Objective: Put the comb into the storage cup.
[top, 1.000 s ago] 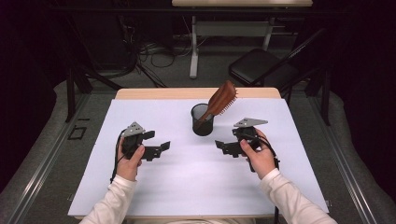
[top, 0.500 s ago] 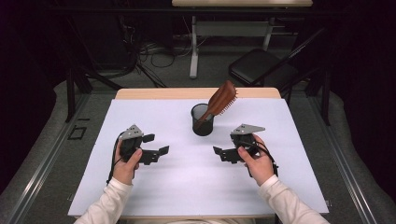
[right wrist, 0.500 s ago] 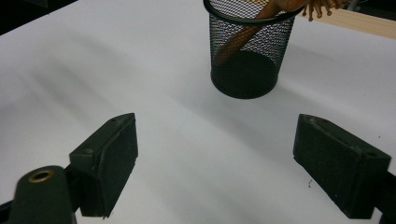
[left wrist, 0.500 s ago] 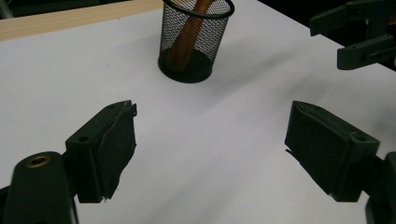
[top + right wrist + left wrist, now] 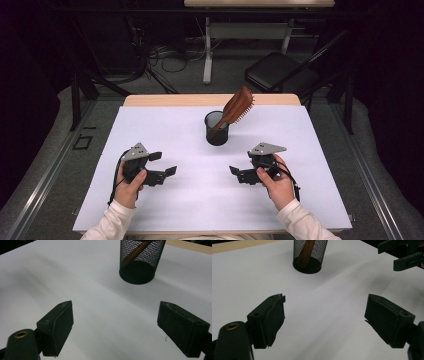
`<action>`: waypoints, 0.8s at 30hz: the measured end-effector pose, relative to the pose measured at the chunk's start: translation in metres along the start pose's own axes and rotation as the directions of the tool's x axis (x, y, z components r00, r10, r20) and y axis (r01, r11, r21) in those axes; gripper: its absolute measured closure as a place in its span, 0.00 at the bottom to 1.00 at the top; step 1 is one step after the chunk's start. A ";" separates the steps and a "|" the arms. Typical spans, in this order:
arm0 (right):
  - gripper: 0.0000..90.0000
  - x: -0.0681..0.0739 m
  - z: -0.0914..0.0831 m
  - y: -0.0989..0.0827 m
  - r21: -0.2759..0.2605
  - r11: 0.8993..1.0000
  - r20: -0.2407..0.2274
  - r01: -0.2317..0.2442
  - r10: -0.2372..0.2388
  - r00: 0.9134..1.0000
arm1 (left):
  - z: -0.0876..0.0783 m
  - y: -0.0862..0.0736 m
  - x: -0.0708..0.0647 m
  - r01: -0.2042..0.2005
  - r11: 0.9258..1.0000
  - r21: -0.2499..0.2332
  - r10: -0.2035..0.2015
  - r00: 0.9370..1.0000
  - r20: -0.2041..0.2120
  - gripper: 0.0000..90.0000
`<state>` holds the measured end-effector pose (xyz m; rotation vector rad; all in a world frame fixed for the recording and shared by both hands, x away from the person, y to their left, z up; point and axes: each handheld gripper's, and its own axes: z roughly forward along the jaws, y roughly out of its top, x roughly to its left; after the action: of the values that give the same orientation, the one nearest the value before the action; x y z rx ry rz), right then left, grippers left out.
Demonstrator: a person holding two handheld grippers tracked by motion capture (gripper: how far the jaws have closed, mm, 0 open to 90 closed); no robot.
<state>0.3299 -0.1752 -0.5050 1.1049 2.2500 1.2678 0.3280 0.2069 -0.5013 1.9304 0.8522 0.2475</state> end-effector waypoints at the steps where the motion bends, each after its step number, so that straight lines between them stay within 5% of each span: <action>1: 0.15 0.000 -0.001 -0.002 -0.005 1.000 0.003 0.000 0.000 1.000 | 0.000 -0.002 0.000 0.006 1.000 -0.005 -0.006 1.000 0.003 0.18; 24: 0.11 -0.004 -0.013 -0.034 -0.027 1.000 0.020 -0.012 0.012 1.000 | -0.004 -0.015 -0.001 -0.012 0.999 -0.034 0.013 1.000 0.015 0.18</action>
<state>0.3084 -0.1961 -0.5265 1.1183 2.2087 1.2822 0.3180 0.2133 -0.5119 1.9041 0.8213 0.2528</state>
